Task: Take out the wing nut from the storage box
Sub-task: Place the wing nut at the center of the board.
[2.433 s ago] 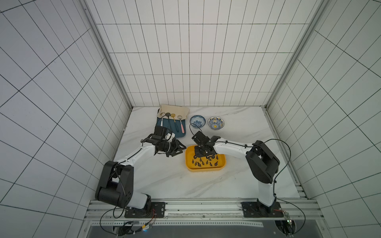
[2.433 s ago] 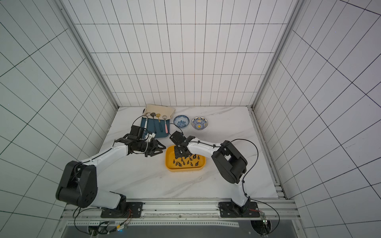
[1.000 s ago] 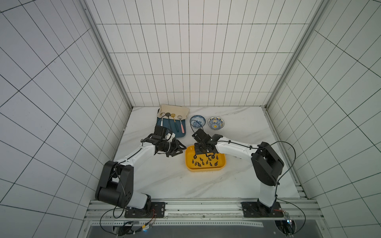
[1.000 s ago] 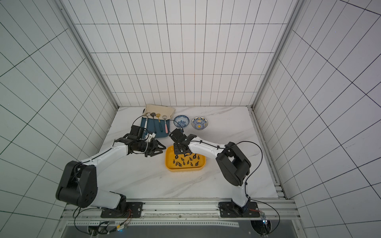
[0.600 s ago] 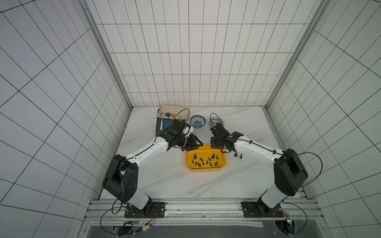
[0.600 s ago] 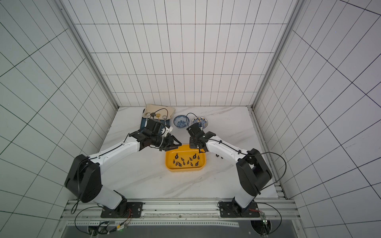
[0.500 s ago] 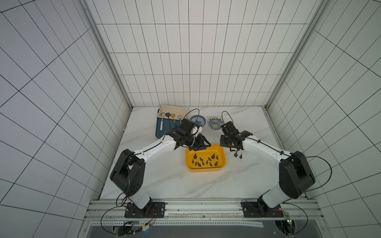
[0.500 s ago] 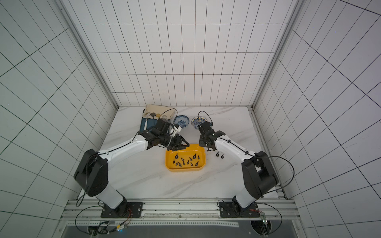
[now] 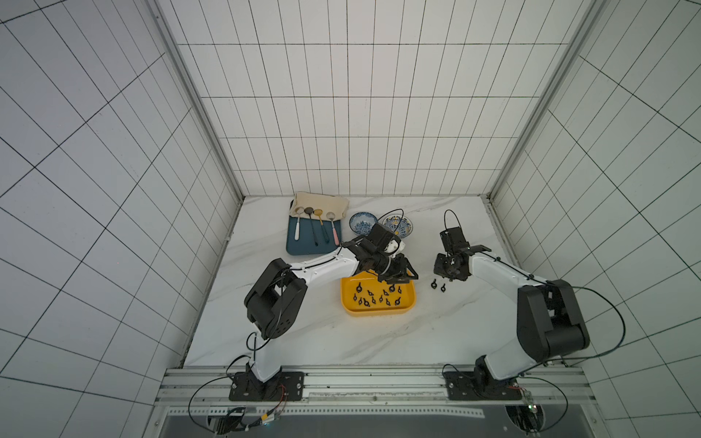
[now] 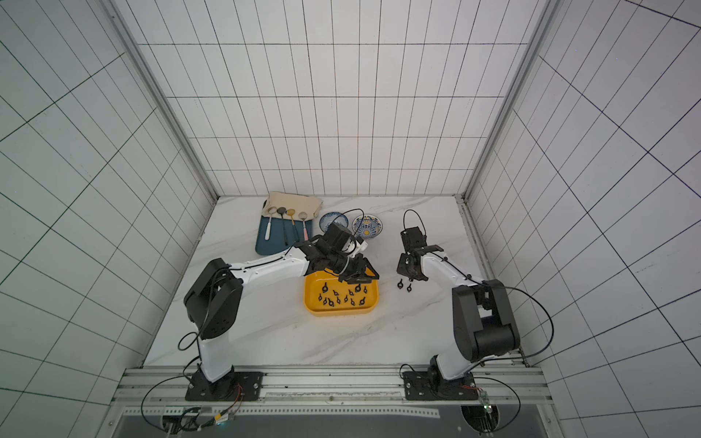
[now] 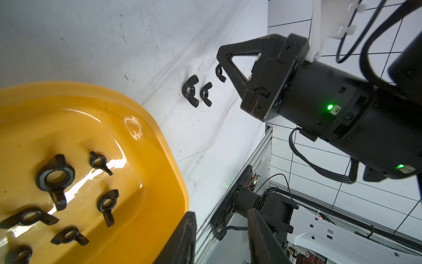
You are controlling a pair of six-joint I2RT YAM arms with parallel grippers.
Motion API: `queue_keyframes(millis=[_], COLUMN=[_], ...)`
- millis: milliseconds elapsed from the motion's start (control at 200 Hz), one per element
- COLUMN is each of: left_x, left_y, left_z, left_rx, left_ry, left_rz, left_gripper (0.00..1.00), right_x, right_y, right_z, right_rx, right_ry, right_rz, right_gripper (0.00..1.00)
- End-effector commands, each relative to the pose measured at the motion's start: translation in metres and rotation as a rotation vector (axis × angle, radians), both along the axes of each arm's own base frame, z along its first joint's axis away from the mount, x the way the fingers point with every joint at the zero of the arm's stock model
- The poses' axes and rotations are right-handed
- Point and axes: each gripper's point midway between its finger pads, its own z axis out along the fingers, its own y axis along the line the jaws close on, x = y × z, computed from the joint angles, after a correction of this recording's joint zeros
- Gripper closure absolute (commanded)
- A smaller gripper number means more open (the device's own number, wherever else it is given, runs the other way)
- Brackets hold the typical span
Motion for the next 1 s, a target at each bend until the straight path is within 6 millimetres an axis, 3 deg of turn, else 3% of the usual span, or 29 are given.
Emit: queue_keyframes(millis=[0, 595, 765, 994], left_x=[0.002, 0.000, -0.002, -0.003], left_y=[-0.004, -0.005, -0.004, -0.001], left_z=[0.005, -0.009, -0.010, -0.011], left_rx=[-0.026, -0.012, -0.011, -0.009], left_ry=[-0.014, 0.020, 0.021, 0.021], left_rz=[-0.005, -0.006, -0.008, -0.007], left_gripper=[0.60, 0.60, 0.60, 0.60], right_x=[-0.008, -0.014, -0.017, -0.016], right_y=[-0.002, -0.006, -0.006, -0.007], right_z=[-0.017, -0.043, -0.044, -0.040], right_rx=[-0.001, -0.022, -0.021, -0.030], right_ry=[0.044, 0.094, 0.101, 0.097], right_rz=[0.015, 0.010, 0.011, 0.022], right_gripper=[1.00, 1.00, 0.91, 0.86])
